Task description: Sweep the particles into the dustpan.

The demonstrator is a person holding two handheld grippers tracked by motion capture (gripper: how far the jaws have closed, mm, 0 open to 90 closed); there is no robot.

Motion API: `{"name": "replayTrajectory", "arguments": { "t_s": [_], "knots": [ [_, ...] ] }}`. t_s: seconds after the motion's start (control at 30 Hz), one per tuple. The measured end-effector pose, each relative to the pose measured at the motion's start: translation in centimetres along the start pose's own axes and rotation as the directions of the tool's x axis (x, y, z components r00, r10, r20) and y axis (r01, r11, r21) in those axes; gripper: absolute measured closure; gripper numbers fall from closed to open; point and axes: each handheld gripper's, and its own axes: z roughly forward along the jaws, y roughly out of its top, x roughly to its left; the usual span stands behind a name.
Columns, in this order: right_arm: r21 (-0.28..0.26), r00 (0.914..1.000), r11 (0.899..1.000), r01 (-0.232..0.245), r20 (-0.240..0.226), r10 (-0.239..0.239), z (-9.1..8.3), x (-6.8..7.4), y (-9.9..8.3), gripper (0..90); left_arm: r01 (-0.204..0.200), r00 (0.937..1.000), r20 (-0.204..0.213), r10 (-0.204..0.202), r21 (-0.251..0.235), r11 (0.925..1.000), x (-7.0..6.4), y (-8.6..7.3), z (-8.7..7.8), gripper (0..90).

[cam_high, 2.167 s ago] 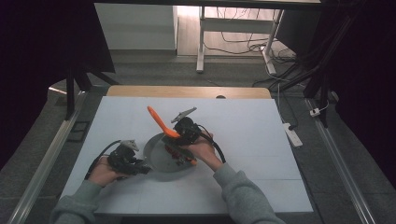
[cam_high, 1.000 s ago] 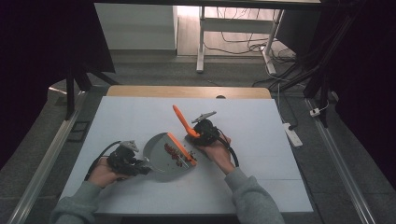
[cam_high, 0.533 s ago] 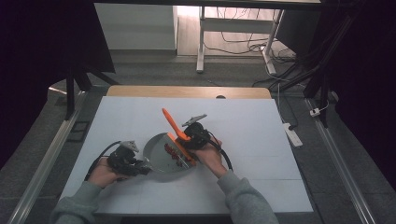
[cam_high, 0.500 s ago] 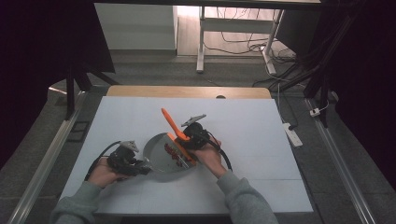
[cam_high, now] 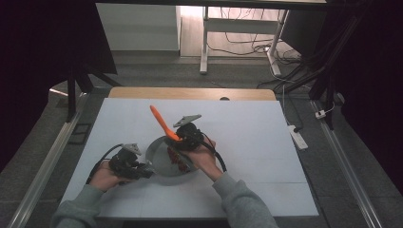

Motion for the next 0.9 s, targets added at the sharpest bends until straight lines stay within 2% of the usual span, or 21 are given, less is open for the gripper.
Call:
{"name": "replayTrajectory", "arguments": {
  "t_s": [0.07, 0.17, 0.23, 0.3, 0.43, 0.57, 0.67, 0.73, 0.77, 0.83, 0.9],
  "knots": [
    [-0.001, 0.9987, 1.0, -0.022, 0.046, 0.022, -0.5, -1.1, -0.3, 70.4, -0.001, 1.0, 0.001, 0.001, -0.001, 1.0, 0.0, 0.0, 0.0, 61.3],
    [0.01, 0.9917, 0.998, -0.067, 0.111, 0.065, -0.7, -3.0, -1.6, 70.4, 0.0, 1.0, 0.0, 0.0, 0.0, 1.0, 0.0, 0.0, 0.0, 61.2],
    [0.032, 0.9867, 0.995, -0.091, 0.139, 0.086, -0.4, -3.9, -2.5, 70.4, 0.001, 1.0, 0.001, -0.001, -0.002, 1.0, 0.0, 0.0, 0.0, 61.3],
    [0.047, 0.9838, 0.992, -0.115, 0.143, 0.107, -0.2, -4.5, -3.4, 70.5, 0.003, 1.0, 0.003, -0.003, -0.003, 1.0, 0.0, 0.0, 0.0, 61.3],
    [0.046, 0.9856, 0.991, -0.124, 0.121, 0.118, 0.0, -4.2, -3.9, 70.5, 0.004, 1.0, 0.001, -0.004, 0.0, 1.0, 0.1, 0.0, 0.1, 61.3],
    [0.046, 0.991, 0.993, -0.109, 0.082, 0.105, 0.5, -2.7, -3.6, 70.5, 0.003, 1.0, 0.001, -0.003, 0.0, 1.0, 0.0, 0.0, 0.0, 61.2],
    [0.015, 0.9933, 0.995, -0.095, 0.067, 0.094, 0.8, -1.7, -3.2, 70.5, 0.006, 1.0, 0.002, -0.006, -0.001, 1.0, 0.1, 0.0, 0.1, 61.3],
    [-0.012, 0.9911, 0.991, -0.133, 0.008, 0.133, 0.9, -1.2, -2.8, 70.5, 0.007, 1.0, 0.0, -0.007, 0.0, 1.0, 0.1, 0.0, 0.1, 61.3],
    [-0.018, 0.9906, 0.991, -0.136, -0.016, 0.136, 1.0, -0.8, -2.5, 70.5, 0.007, 1.0, 0.001, -0.007, -0.001, 1.0, 0.1, 0.0, 0.1, 61.3],
    [-0.024, 0.9923, 0.992, -0.12, -0.034, 0.119, 1.2, -0.2, -2.0, 70.5, 0.008, 1.0, 0.002, -0.008, -0.003, 1.0, 0.1, -0.1, 0.1, 61.3],
    [-0.044, 0.9907, 0.991, -0.128, -0.052, 0.125, 1.0, -0.1, -1.7, 70.5, 0.011, 0.9999, 0.001, -0.011, -0.005, 0.9999, 0.1, -0.1, 0.1, 61.3]
  ]
}}
